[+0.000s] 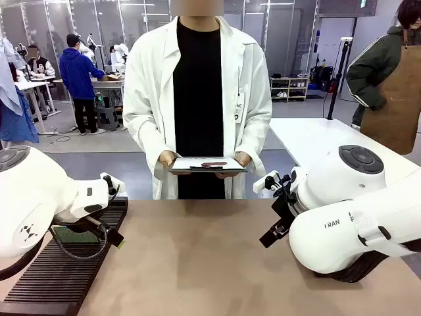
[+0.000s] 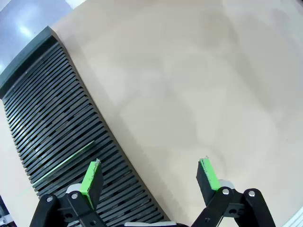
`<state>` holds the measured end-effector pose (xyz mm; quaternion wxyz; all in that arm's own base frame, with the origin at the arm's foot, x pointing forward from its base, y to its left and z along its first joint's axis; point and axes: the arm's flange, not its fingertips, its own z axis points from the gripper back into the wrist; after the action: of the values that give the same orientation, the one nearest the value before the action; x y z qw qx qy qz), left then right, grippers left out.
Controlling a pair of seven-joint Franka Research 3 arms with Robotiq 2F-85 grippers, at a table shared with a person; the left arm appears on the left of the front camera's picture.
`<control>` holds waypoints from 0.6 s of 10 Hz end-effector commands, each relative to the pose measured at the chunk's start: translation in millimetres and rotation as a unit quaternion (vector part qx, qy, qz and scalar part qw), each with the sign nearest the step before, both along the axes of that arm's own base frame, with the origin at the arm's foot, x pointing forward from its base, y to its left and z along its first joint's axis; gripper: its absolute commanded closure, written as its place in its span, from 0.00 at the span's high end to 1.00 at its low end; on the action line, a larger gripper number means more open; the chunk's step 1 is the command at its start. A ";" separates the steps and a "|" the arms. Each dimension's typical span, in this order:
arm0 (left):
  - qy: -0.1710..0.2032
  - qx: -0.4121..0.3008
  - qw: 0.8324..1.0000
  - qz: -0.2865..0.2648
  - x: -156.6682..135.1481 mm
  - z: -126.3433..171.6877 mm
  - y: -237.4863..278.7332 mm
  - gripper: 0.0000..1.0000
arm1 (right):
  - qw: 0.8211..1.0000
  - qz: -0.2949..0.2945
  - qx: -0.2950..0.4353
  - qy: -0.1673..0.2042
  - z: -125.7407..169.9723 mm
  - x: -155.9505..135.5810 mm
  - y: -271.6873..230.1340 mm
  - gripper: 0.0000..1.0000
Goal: Inspect the PCB.
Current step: Pick up the Blank PCB and present it to the human.
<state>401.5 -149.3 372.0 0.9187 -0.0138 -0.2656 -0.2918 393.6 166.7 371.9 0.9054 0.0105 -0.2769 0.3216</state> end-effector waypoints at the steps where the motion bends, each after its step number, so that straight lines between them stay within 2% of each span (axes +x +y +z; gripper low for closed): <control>1: 0.000 0.000 1.000 0.000 -0.1 0.0 -0.2 1.00 | 1.000 0.000 0.000 0.000 0.0 0.0 0.0 1.00; 6: 0.000 0.000 1.000 0.000 -0.1 0.0 -0.2 1.00 | 1.000 0.000 0.000 0.000 0.0 0.0 0.0 1.00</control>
<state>401.4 -149.7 372.0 0.9186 -0.0137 -0.2656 -0.2922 393.6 166.8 371.9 0.9051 0.0100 -0.2769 0.3225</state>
